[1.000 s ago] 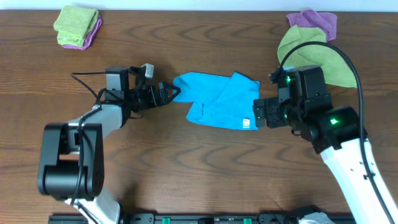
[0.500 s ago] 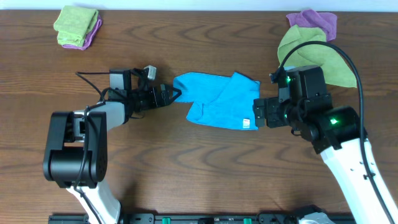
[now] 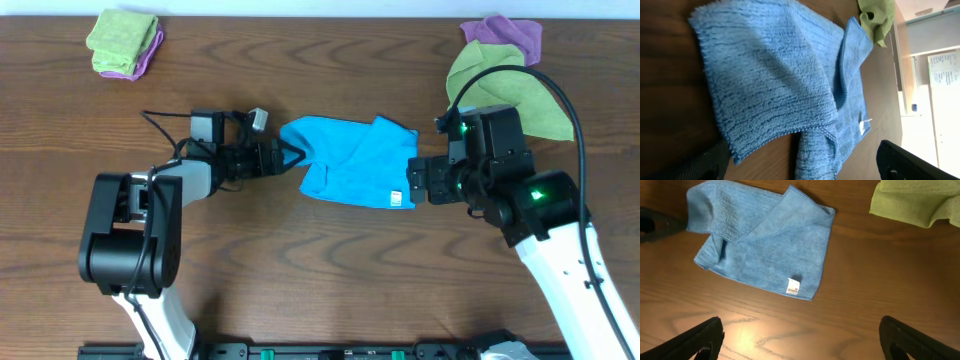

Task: Fold the cloth
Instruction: 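Grasp the blue cloth's left edge with the left gripper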

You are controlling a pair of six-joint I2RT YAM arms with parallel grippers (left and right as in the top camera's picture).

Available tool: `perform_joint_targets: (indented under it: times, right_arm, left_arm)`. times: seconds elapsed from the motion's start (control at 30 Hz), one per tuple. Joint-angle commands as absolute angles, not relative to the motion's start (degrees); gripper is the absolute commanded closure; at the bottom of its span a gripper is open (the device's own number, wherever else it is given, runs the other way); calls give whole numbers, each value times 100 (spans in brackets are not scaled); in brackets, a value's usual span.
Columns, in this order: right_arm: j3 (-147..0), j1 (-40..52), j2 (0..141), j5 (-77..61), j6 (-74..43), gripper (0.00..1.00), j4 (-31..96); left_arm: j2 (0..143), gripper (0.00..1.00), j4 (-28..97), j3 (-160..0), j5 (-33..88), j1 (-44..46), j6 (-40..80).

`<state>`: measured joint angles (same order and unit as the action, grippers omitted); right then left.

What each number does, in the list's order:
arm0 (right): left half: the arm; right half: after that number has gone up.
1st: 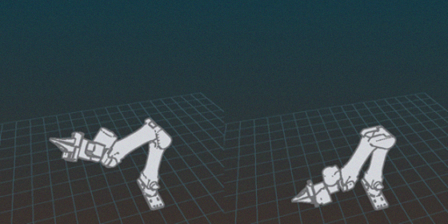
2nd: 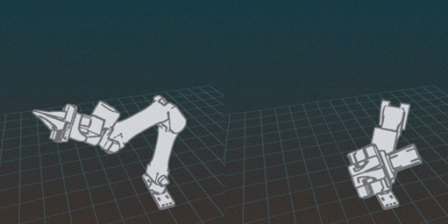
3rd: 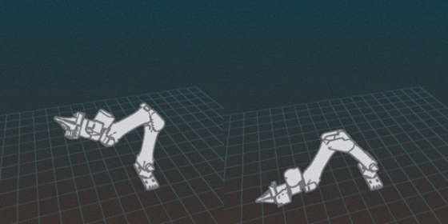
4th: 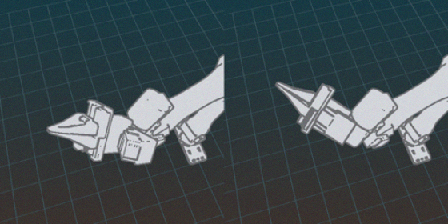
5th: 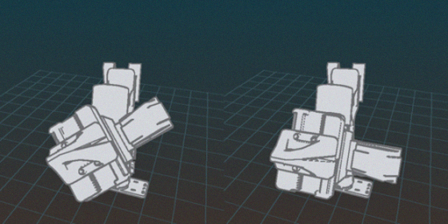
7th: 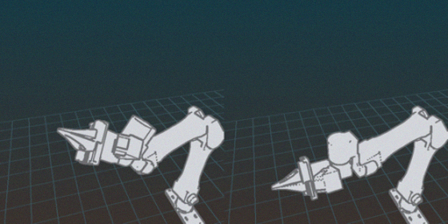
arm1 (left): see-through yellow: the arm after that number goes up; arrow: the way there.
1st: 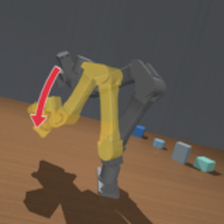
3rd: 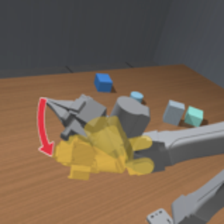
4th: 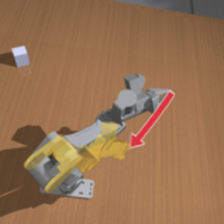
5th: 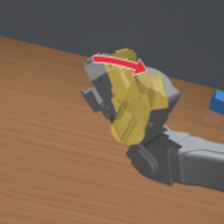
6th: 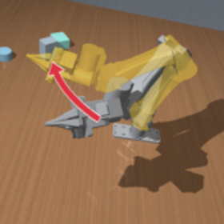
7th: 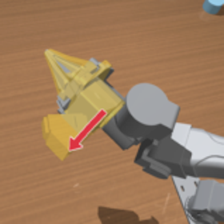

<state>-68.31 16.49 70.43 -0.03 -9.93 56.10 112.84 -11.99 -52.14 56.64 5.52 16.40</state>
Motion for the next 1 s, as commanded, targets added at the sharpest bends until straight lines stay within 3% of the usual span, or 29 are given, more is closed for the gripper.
perform_joint_targets:
  times: [0.0,0.03,0.07,0.13,0.3,0.4,0.57,0.73,0.83,0.97]
  right_arm:
    - [-6936,1603,7006,38,-1070,1,5614]
    - [-6936,1603,7006,38,-1070,1,5614]
    - [-6936,1603,7006,38,-1070,1,5614]
    - [-6936,1603,7006,38,-1070,1,5614]
    - [-6936,1603,7006,38,-1068,1,5607]
    - [-6936,1603,7006,40,-1068,1,5564]
    - [-6936,1603,7006,40,-1068,1,5505]
    - [-6936,1603,7006,40,-1068,1,5507]
    - [-6936,1603,7006,38,-1068,2,5507]
    - [-6936,1603,7006,40,-1068,2,5511]
  left_arm:
    - [11598,1,-860,-5081,5122,604,1625]
    - [11598,0,-790,-5081,5057,604,1625]
    - [11598,7,-727,-5081,4998,604,1625]
    - [11598,11,-545,-5081,4853,604,1627]
    - [11598,10,-191,-5078,4425,604,1621]
    - [11598,18,-196,-5078,4274,607,1627]
    - [11598,20,-200,-5081,4021,609,1682]
    - [11618,30,-261,-5078,4021,609,1767]
    - [11655,42,-377,-5081,4023,609,1865]
    - [11679,46,-532,-5081,4007,609,1988]
